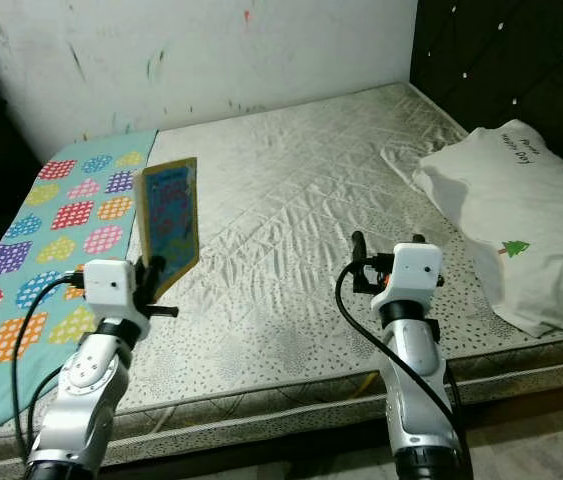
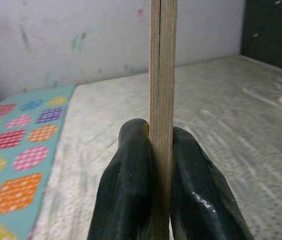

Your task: Clean up the room

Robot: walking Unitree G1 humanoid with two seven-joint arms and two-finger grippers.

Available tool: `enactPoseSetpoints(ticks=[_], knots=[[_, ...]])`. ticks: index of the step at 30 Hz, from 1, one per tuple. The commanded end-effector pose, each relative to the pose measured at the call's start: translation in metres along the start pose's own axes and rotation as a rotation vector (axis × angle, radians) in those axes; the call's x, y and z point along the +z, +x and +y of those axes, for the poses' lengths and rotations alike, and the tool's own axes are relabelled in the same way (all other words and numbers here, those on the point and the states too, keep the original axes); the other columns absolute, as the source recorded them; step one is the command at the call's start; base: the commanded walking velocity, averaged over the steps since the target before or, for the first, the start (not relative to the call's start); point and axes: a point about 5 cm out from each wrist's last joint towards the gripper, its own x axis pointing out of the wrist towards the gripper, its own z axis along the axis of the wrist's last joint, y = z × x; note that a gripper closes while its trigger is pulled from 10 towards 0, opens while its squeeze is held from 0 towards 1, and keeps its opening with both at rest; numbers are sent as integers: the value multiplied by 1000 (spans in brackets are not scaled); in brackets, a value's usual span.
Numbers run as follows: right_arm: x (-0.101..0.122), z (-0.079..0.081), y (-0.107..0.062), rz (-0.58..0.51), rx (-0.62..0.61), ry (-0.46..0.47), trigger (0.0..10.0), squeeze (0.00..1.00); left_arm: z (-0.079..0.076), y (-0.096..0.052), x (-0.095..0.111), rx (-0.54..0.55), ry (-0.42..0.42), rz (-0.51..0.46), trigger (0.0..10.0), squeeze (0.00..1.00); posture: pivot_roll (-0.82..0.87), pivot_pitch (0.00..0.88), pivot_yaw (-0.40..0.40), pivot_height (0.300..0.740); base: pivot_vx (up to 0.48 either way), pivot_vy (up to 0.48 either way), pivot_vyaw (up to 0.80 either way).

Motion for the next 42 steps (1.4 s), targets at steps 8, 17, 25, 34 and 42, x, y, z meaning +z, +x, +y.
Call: enactPoseSetpoints(ticks=[8, 17, 25, 34, 42], knots=[[5, 9, 1, -41, 47, 19, 10000, 0, 16, 1, 11, 79, 0, -53, 10000, 0, -173, 0, 110, 740, 0, 0, 0], [5, 27, 17, -20, 235, -35, 10000, 0, 26, -20, 4, 196, -44, -53, 10000, 0, -94, 0, -15, 740, 0, 0, 0], [12, 49, 36, -35, 362, -63, 10000, 0, 51, -39, 8, 209, 6, -7, 10000, 0, -22, 0, -43, 740, 0, 0, 0], [18, 59, 45, -11, 483, -89, 10000, 0, 40, -31, 12, 11, 91, 39, 10000, 0, -14, 0, -30, 740, 0, 0, 0], [4, 61, 36, 29, 436, -45, 10000, 0, 24, -36, 8, 12, 121, 0, 10000, 0, -34, 0, -5, 740, 0, 0, 0]])
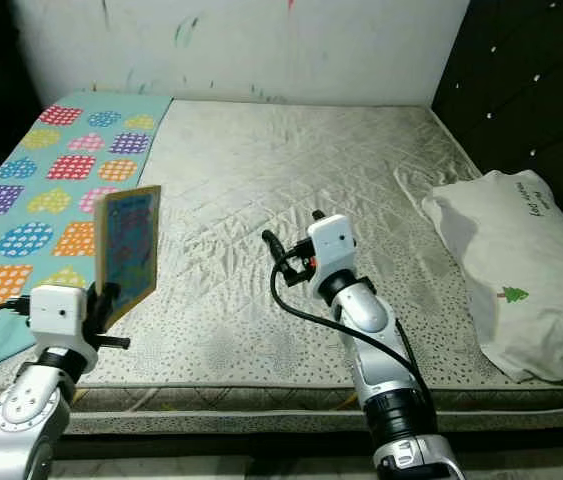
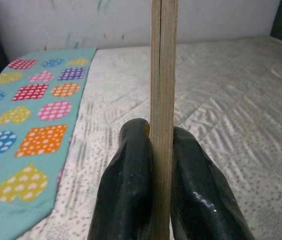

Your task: Clean up the room

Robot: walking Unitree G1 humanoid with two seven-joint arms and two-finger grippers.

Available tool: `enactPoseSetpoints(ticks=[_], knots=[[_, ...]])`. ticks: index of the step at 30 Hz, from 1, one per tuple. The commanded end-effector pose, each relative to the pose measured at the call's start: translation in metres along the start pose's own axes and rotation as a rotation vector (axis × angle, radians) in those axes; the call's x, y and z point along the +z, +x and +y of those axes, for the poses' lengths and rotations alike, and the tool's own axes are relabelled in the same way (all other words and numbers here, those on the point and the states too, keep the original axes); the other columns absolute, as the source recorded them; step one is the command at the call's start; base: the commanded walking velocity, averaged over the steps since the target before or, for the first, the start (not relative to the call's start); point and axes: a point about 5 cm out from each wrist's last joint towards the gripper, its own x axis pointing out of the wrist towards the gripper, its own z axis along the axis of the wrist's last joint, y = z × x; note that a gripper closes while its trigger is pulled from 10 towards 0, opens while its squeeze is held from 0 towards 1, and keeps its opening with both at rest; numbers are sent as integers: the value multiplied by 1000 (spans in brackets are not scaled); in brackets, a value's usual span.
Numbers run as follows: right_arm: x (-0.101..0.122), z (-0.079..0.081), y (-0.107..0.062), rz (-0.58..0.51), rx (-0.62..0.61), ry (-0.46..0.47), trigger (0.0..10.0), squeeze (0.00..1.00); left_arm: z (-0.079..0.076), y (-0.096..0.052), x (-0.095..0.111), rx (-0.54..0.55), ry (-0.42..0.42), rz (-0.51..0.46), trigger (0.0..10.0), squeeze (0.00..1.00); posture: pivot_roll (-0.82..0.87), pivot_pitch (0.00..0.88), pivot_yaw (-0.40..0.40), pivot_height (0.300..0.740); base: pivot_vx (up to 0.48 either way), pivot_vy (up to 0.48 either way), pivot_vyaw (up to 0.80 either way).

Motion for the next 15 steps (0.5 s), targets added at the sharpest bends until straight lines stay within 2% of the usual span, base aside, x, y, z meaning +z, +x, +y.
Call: enactPoseSetpoints(ticks=[1, 2, 3, 5, 8, 11, 12, 13, 14, 15], knots=[[-2, -1, -3, -1, -31, 17, 10000, 0, 1, -1, 10, 15, 29, -65, 10000, 0, -34, 0, -5, 740, 0, 0, 0], [-2, -1, -3, -1, -31, 17, 10000, 0, 1, -1, 10, 15, 29, -65, 10000, 0, -34, 0, -5, 740, 0, 0, 0], [-4, -5, -11, -22, -96, 39, 10000, 0, 0, -5, 8, 36, 12, -76, 10000, 0, -30, 0, -13, 740, 0, 0, 0], [-6, -8, -20, -43, -147, 49, 10000, 0, 0, -10, 7, 57, -5, -81, 10000, 0, -31, 0, -13, 740, 0, 0, 0], [-11, -14, -43, -58, -217, 18, 10000, 0, 2, -18, 4, 101, -12, -77, 10000, 0, -35, 0, -15, 740, 0, 0, 0], [-21, -25, -70, -17, -315, 24, 10000, 0, 7, -24, 0, 141, -23, -62, 10000, 0, -67, 0, 1, 740, 0, 0, 0], [-23, -27, -75, -6, -330, 27, 10000, 0, 8, -26, -1, 148, -25, -59, 10000, 0, -67, 0, 1, 740, 0, 0, 0], [-24, -32, -87, 8, -329, 7, 10000, 0, 9, -28, -2, 153, -27, -55, 10000, 0, -72, 0, 4, 740, 0, 0, 0], [-24, -32, -87, 8, -329, 7, 10000, 0, 9, -28, -2, 153, -27, -55, 10000, 0, -72, 0, 4, 740, 0, 0, 0], [-26, -37, -97, 26, -338, -7, 10000, 0, 9, -29, -2, 153, -27, -55, 10000, 0, -79, 0, 8, 740, 0, 0, 0]])
